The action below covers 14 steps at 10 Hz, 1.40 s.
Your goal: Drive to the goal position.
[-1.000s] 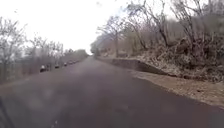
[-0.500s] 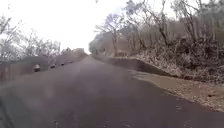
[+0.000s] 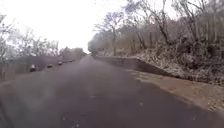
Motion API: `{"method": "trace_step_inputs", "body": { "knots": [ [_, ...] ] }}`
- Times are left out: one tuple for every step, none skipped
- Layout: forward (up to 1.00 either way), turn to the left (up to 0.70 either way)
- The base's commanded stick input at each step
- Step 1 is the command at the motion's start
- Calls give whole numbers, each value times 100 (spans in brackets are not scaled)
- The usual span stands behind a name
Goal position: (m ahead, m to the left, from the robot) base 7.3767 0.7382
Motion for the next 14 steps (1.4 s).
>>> {"method": "trace_step_inputs", "body": {
  "knots": [
    [70,0],
    [70,0],
    [70,0],
    [70,0],
    [70,0],
    [70,0],
    [70,0],
    [70,0],
    [70,0],
    [70,0],
    [70,0],
    [70,0],
    [70,0],
    [70,0]
  ]
}}
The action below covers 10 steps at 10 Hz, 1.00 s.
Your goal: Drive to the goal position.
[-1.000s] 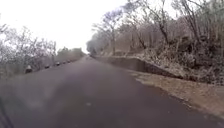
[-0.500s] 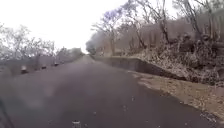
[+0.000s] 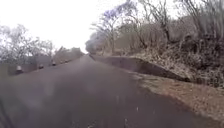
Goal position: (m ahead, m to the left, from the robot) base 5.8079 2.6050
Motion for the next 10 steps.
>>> {"method": "trace_step_inputs", "body": {
  "knots": [
    [70,0],
    [70,0],
    [70,0],
    [70,0],
    [70,0],
    [70,0],
    [70,0],
    [70,0],
    [70,0],
    [70,0]
  ]
}}
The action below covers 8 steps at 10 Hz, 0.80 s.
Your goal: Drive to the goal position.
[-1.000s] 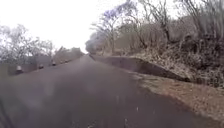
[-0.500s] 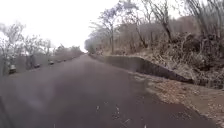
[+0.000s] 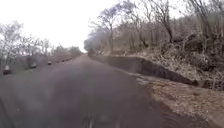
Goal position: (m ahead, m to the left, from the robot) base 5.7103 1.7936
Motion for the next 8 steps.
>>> {"method": "trace_step_inputs", "body": {
  "knots": [
    [70,0],
    [70,0],
    [70,0],
    [70,35],
    [70,35],
    [70,35],
    [70,35],
    [70,35]
  ]
}}
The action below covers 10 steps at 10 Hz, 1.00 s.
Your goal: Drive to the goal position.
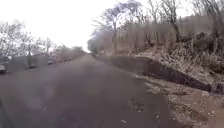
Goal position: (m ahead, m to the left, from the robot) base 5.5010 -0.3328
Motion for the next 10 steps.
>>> {"method": "trace_step_inputs", "body": {
  "knots": [
    [70,5],
    [70,1],
    [70,0],
    [70,0],
    [70,0],
    [70,0],
    [70,0],
    [70,0],
    [70,0],
    [70,0]
  ]
}}
